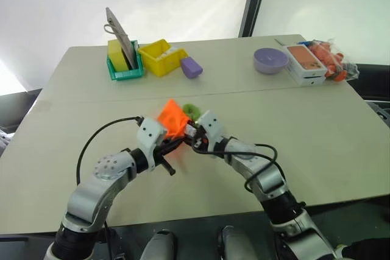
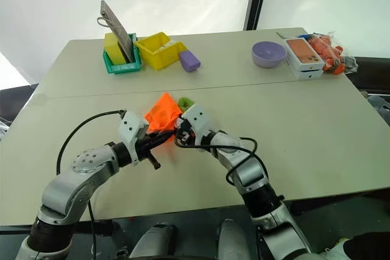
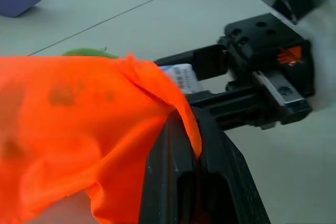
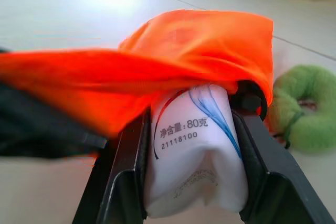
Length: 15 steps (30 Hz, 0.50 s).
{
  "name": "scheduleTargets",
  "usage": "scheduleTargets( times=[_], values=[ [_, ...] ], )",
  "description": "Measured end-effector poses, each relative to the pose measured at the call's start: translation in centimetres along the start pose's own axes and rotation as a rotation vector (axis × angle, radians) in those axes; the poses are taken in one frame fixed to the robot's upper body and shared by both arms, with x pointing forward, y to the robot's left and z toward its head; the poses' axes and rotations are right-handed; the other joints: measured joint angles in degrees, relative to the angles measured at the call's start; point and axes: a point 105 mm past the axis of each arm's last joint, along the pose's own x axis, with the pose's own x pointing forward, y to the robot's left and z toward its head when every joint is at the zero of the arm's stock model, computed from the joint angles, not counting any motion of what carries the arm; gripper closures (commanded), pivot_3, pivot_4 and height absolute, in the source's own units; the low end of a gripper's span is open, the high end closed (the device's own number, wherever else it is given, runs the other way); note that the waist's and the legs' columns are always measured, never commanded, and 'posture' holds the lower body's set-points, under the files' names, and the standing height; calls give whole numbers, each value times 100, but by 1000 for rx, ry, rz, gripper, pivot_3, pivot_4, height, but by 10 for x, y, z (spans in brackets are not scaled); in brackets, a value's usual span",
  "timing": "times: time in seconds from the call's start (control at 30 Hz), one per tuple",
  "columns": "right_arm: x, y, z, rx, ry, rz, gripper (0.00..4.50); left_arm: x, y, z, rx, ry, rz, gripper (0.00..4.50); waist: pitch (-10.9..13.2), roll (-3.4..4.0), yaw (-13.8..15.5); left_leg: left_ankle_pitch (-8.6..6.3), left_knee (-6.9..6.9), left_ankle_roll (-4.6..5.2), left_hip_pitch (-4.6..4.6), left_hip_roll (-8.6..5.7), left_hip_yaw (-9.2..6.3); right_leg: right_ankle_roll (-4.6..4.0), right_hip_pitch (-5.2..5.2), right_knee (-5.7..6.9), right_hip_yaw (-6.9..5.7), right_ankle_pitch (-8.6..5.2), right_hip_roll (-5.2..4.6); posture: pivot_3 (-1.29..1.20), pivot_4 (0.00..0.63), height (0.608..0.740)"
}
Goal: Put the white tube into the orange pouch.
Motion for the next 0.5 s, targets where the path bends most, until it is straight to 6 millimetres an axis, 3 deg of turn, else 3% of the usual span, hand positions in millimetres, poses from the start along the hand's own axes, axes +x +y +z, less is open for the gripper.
scheduleTargets(
  times=[0.13, 0.33, 0.5],
  values=[
    [9, 3, 3, -56, 6, -5, 3062, -1, 1, -1, 2, 1, 12, 4500, -3, 2, -1, 0, -1, 0, 1, 0, -1, -5, 0, 1, 0, 4, 0, 0, 150, 740],
    [5, 2, -9, -56, 53, 7, 116, -8, -2, -13, -20, 37, 8, 4500, -3, 3, -2, 0, -1, 0, -2, 0, 0, -3, -2, 0, 1, 2, 0, 0, 150, 740],
    [-6, 3, -8, -73, 41, 25, 49, -12, 2, -15, -29, 44, 24, 4500, -2, 4, -6, 0, -2, 0, -3, 0, -2, 1, -4, 0, 1, 0, 1, 0, 150, 740]
  ],
)
